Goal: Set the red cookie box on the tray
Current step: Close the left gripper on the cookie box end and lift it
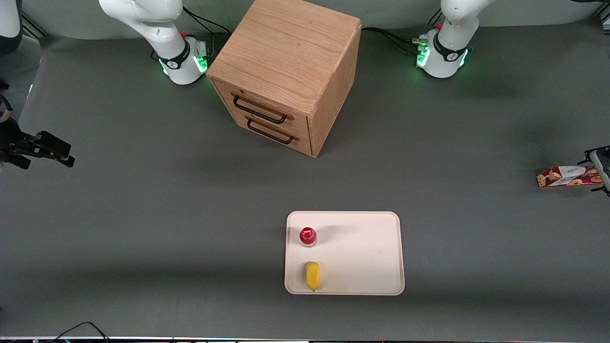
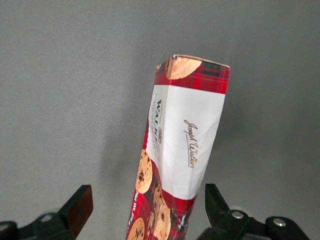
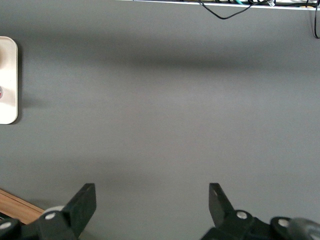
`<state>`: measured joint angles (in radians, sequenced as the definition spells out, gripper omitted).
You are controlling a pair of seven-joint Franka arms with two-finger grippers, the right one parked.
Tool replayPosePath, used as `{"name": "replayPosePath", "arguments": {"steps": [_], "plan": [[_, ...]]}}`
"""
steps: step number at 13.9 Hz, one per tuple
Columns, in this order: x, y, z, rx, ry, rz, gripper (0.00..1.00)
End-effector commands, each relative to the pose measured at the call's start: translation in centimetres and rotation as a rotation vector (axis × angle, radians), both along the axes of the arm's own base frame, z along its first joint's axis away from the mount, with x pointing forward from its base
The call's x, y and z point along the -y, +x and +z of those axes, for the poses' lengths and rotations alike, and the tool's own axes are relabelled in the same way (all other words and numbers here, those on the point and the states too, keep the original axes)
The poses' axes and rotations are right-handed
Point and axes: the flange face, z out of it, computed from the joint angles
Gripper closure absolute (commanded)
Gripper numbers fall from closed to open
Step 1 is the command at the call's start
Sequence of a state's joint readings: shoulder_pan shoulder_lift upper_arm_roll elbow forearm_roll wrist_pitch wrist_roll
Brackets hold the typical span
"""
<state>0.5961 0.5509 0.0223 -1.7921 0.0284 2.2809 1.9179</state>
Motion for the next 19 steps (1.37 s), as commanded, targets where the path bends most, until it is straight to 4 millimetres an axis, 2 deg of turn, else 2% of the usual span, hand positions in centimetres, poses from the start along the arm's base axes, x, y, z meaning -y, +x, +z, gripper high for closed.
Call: {"name": "replayPosePath", "arguments": {"steps": [1, 2, 3, 4, 5, 6, 9, 12, 13, 16, 19], "plan": [[-0.6, -1.1, -0.5, 0.020, 0.025, -0.014, 0.06], [-0.7, -1.1, -0.6, 0.023, 0.028, -0.012, 0.19], [-0.7, -1.1, -0.6, 0.023, 0.028, -0.012, 0.39], [-0.7, -1.1, -0.6, 0.022, 0.029, -0.013, 0.67], [-0.6, -1.1, -0.6, 0.022, 0.029, -0.014, 0.90], [-0.5, -1.0, -0.5, 0.022, 0.029, -0.014, 1.00], [-0.4, -0.8, -0.3, 0.025, 0.031, -0.013, 1.00], [-0.1, -0.2, 1.1, 0.034, 0.039, 0.036, 1.00], [0.5, 0.4, 2.5, 0.046, 0.049, 0.083, 1.00], [4.4, 3.5, 7.7, 0.030, 0.050, 0.262, 1.00], [10.2, 6.9, 14.0, 0.004, 0.058, 0.508, 1.00]]}}
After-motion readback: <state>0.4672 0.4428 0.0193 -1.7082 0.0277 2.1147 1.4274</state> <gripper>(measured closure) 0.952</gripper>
